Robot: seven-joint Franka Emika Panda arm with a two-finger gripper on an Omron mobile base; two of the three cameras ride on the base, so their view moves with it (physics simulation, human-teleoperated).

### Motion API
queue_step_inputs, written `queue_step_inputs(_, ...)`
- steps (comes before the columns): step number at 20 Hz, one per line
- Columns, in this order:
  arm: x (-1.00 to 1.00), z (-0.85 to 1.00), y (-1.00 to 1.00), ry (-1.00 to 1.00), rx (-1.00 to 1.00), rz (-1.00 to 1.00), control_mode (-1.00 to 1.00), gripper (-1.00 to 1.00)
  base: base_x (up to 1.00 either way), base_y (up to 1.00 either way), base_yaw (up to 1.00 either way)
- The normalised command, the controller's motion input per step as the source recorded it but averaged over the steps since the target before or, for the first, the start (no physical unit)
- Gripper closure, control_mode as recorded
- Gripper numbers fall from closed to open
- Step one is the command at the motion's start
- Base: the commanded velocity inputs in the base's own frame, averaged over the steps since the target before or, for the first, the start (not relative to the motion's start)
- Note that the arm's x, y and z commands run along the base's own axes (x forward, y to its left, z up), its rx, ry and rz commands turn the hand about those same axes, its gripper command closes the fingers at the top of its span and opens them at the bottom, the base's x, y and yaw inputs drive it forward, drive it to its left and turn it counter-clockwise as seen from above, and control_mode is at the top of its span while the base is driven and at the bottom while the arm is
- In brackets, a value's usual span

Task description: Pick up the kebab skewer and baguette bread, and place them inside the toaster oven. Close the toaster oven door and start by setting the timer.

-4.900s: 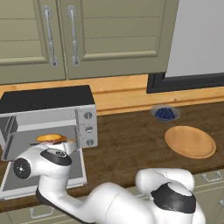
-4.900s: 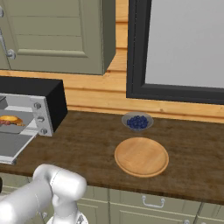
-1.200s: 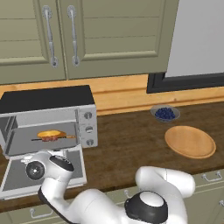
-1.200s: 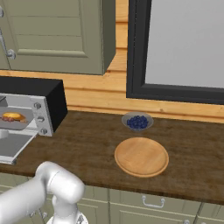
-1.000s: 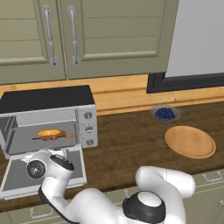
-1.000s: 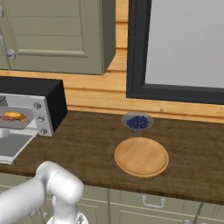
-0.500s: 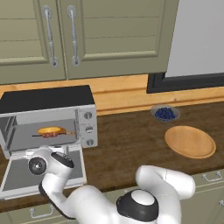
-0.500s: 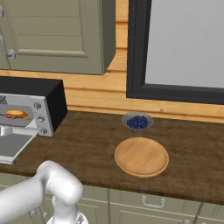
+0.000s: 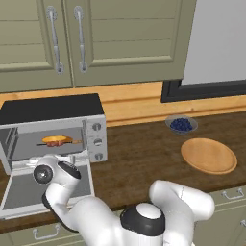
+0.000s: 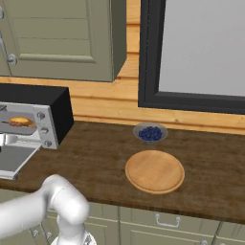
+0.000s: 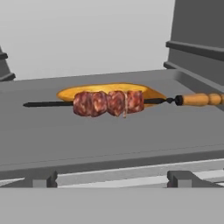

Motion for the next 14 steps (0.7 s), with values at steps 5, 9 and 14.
queue_step_inputs(5, 0.28, 0.01, 0.0, 0.0, 0.03, 0.0, -1.0, -1.0, 0.0, 0.0, 0.0)
queue_step_inputs(9, 0.28, 0.0, 0.0, 0.0, 0.01, 0.0, -1.0, -1.0, 0.0, 0.0, 0.0)
queue_step_inputs(14, 0.29, 0.0, 0.0, 0.0, 0.0, 0.0, -1.0, -1.0, 0.0, 0.0, 0.0)
